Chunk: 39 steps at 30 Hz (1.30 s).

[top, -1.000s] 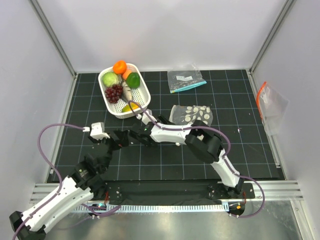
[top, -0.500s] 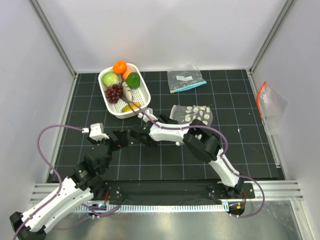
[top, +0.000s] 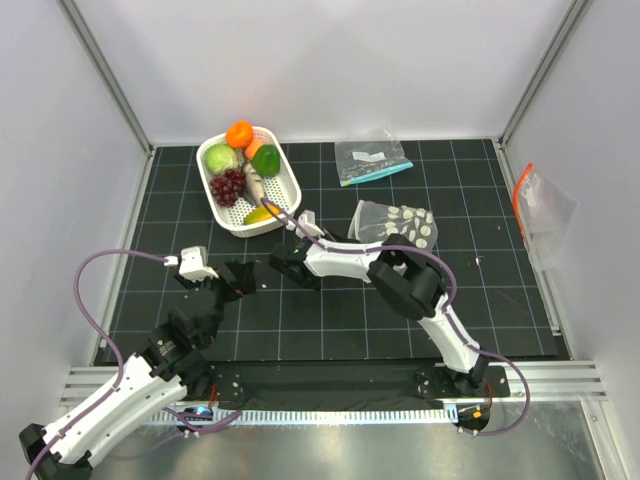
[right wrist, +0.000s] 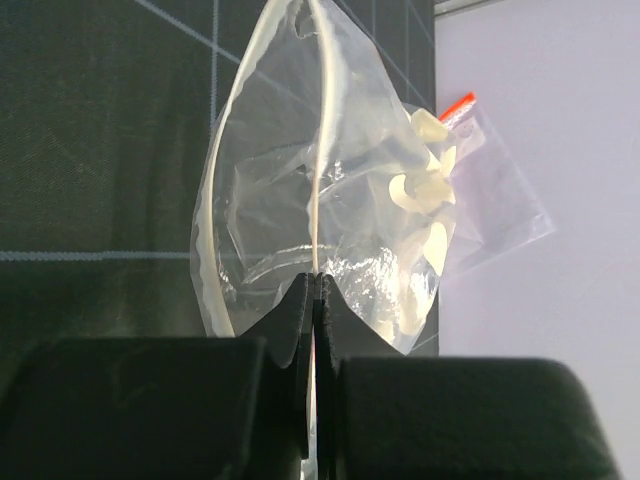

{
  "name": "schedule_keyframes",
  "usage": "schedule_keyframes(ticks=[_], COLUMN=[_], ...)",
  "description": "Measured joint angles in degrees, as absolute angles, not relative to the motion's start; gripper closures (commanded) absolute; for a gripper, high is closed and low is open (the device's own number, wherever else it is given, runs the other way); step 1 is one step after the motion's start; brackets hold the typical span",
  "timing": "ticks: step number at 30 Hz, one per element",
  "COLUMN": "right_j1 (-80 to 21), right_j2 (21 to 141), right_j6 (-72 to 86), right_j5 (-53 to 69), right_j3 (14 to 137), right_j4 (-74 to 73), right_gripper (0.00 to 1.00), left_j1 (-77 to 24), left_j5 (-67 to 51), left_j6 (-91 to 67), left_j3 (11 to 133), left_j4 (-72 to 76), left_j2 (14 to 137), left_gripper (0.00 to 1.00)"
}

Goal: Place the food in the zip-top bag and seal the zipper
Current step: Pick up the zipper food storage bag at the center of the board.

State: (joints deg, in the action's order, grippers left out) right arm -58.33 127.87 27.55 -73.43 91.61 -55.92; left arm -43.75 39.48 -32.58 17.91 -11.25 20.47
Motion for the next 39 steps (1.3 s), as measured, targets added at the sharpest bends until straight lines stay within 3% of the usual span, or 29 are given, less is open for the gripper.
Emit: schedule_keyframes(ticks=[6,16,25,39], right_j1=[-58.7,-61.0,-63.3,-63.5], right_j2=[119.3,86.4,85.2,80.9], right_j6=[28.1,20.8,19.4,18.8], right_j5=[-74.6,-58.8,-48.2,-36.5], right_j3=[84.7,76.1,72.0,64.3], right_j4=[-53.2,-37.6,-32.3,-22.9], right_gripper=[0.99,0.99,0.99,0.99], left_j1=[-43.7,-43.7,-44.3,-44.6], left_j5=[38.7,27.1,19.3,16.9], left_j6=[-32.6,-38.9,-44.8,-47.6], left_j3=[17.9,24.1,39.4,40.1], left_j4=[-10.7,-6.7,-2.8,-2.4], left_j2=[22.5,42.7,53.2,54.8], left_gripper=[0.0,0.0,0.0,0.0])
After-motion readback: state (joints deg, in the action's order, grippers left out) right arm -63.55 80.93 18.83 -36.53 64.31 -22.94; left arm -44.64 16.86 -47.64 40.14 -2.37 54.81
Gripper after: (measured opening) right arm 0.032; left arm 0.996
